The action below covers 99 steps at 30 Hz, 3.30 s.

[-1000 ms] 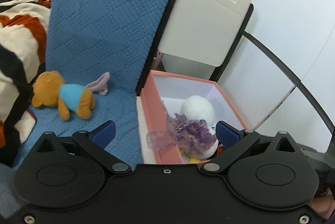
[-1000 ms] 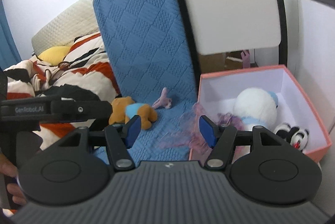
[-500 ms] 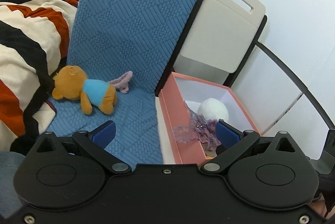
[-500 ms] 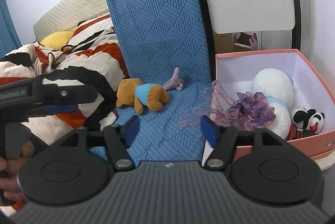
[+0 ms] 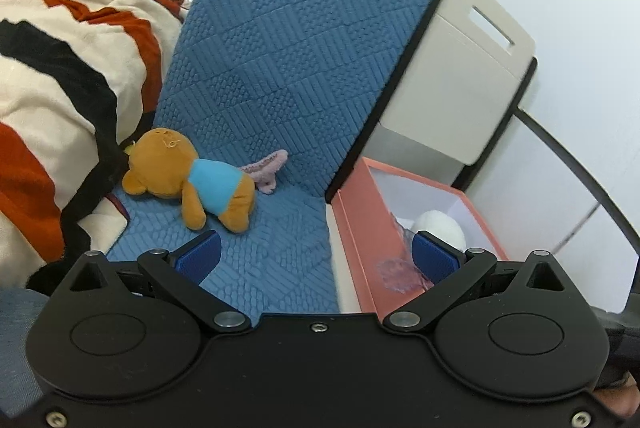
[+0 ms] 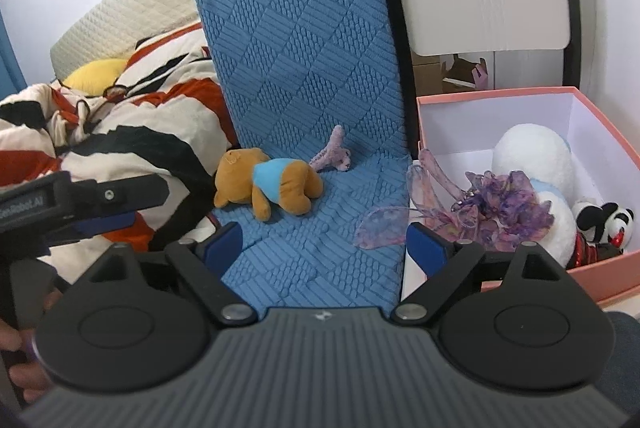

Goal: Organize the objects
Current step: 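Move left gripper to brown bear while right gripper moves to pink bunny, then grasp brown bear with left gripper while right gripper grasps pink bunny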

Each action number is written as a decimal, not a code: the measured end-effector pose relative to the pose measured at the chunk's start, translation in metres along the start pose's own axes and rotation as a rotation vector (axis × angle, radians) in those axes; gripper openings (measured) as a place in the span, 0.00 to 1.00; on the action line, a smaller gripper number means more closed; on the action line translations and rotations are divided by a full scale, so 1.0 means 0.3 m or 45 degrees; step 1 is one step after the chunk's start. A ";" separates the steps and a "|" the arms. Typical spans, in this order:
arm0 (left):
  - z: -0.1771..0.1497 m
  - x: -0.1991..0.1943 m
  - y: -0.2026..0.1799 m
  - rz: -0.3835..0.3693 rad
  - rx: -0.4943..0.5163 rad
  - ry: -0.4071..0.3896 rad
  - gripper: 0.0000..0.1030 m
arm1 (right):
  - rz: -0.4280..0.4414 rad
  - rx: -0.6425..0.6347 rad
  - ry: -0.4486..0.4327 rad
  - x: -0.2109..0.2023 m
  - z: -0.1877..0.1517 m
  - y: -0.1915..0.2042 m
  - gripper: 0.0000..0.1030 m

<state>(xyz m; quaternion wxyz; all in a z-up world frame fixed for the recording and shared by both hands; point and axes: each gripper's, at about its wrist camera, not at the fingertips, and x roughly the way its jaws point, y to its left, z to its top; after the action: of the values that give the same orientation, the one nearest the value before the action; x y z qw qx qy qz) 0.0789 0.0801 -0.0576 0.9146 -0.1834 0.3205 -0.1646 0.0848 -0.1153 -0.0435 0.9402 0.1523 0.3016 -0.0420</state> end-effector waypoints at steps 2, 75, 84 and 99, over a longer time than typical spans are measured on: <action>-0.004 0.027 0.039 0.004 -0.060 -0.040 0.99 | -0.013 -0.020 0.006 0.028 0.001 0.007 0.87; 0.117 0.875 0.571 -0.047 -0.633 0.406 0.86 | 0.121 -0.024 0.385 1.078 0.251 -0.006 0.14; 0.097 0.832 0.574 0.003 -0.589 0.413 0.85 | 0.170 -0.038 0.434 0.930 0.168 0.025 0.14; 0.063 0.839 0.499 0.180 -0.354 0.436 0.88 | 0.066 -0.185 0.418 0.752 0.072 0.102 0.14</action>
<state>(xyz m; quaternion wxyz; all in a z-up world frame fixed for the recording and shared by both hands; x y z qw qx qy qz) 0.3050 0.1107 -0.2424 0.8221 -0.2539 0.5028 -0.0832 0.2857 -0.0901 -0.1497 0.8876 0.0967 0.4494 0.0297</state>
